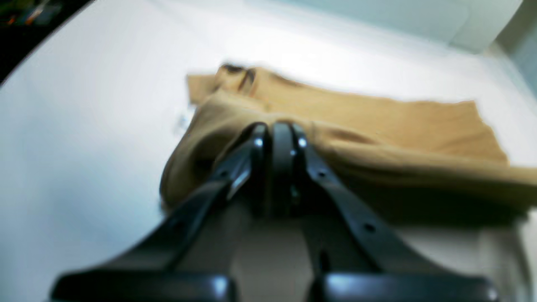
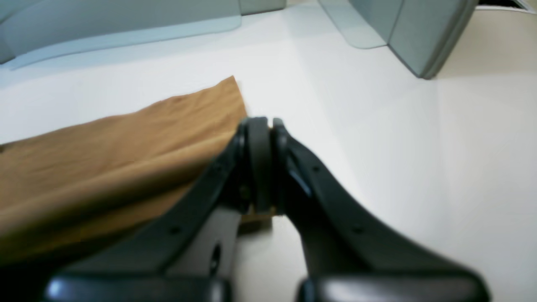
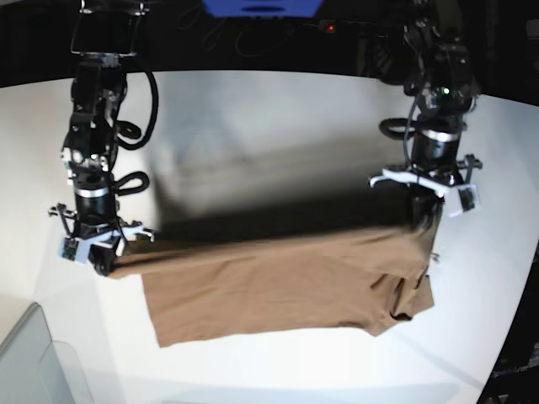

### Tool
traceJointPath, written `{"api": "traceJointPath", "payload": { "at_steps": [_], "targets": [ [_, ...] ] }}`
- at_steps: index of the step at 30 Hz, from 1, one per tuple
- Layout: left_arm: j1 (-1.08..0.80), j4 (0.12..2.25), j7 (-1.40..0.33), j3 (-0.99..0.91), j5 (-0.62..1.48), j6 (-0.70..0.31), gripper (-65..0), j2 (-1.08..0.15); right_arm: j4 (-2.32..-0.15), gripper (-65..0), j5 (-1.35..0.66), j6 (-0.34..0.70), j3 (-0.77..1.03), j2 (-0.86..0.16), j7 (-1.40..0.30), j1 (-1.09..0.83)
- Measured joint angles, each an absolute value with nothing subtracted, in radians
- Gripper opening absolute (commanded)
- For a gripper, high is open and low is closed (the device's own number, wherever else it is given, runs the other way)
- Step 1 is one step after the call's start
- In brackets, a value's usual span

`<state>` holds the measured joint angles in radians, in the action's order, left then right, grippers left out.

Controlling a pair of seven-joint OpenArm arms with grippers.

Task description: Layout the t-shirt on the table in an organized manner, then fold the t-shirt properly

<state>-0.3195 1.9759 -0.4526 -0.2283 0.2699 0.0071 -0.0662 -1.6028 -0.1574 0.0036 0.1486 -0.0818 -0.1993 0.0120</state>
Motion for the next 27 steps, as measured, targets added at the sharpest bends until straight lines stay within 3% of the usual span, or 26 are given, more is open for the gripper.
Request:
{"api": "traceJointPath", "payload": {
  "at_steps": [12,21,23,27],
  "targets": [
    [-0.568,1.992,-0.717,-0.343,0.273,-0.004,-64.9,0.084,-1.61,-65.0,-0.162,0.007,0.157,-0.08,-0.199,-0.087],
    [-0.662,2.004,-0.74,-0.337,0.277,-0.007,-64.9,0.138,-1.609,-65.0,-0.162,0.004,0.296,-0.009,-0.205,-0.117],
    [-0.667,2.004,-0.744,-0.337,0.277,-0.007,-64.9,0.136,-1.609,-61.5,-0.162,0.004,0.299,-0.008,-0.2,-0.142],
    [-0.661,2.004,-0.865,-0.344,0.297,-0.004,-64.9,0.136,-1.609,-45.5,-0.159,0.004,0.301,-0.008,-0.204,-0.17]
  ]
}}
